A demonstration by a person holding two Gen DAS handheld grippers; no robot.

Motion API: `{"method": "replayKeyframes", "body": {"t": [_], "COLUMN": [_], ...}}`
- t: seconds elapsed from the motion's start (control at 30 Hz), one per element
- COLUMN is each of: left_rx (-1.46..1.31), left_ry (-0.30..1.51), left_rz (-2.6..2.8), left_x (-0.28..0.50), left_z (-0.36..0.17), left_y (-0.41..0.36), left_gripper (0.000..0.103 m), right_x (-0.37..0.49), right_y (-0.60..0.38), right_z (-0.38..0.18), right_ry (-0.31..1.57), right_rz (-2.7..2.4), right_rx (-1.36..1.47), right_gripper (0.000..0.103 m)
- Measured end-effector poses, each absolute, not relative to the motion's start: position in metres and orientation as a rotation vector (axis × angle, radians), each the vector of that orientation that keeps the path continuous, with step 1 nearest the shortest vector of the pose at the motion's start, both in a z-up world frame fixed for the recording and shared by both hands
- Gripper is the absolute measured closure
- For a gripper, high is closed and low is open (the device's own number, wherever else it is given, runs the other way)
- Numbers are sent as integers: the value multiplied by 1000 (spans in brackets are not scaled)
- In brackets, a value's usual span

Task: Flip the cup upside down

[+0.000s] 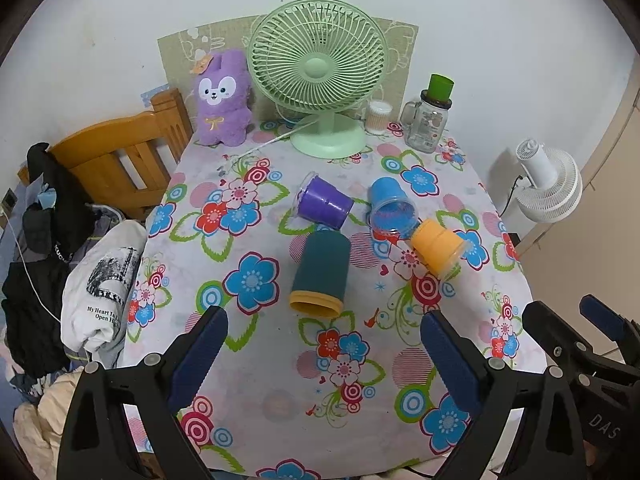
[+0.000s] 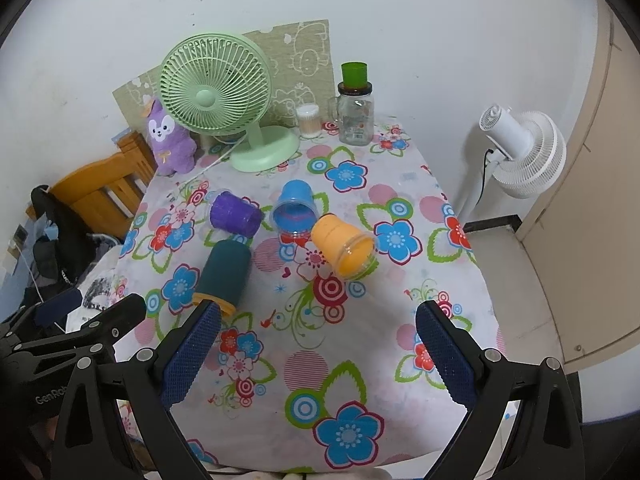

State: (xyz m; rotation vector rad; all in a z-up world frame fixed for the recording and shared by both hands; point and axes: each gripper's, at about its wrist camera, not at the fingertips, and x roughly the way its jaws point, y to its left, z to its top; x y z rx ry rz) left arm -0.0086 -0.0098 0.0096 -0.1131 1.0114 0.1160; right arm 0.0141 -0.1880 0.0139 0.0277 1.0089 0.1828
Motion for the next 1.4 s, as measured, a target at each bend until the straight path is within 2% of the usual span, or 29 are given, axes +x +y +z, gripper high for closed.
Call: {"method": "replayKeyframes", "body": {"t": [0.83, 1.4], "left_rx": [-105, -53], "left_ry": [1008, 1025], "left_rz": [120, 57], "left_x": [-3, 31], "left_z": [11, 11], "left_y": [-9, -2], "left_gripper": [5, 5], "right_x": [17, 43], "right_y": [-185, -174], "right_z": [13, 19], "right_ry": [1028, 1052], "right_rz": [161, 118], "right_rx": [6, 13], "right_gripper": [4, 4]}}
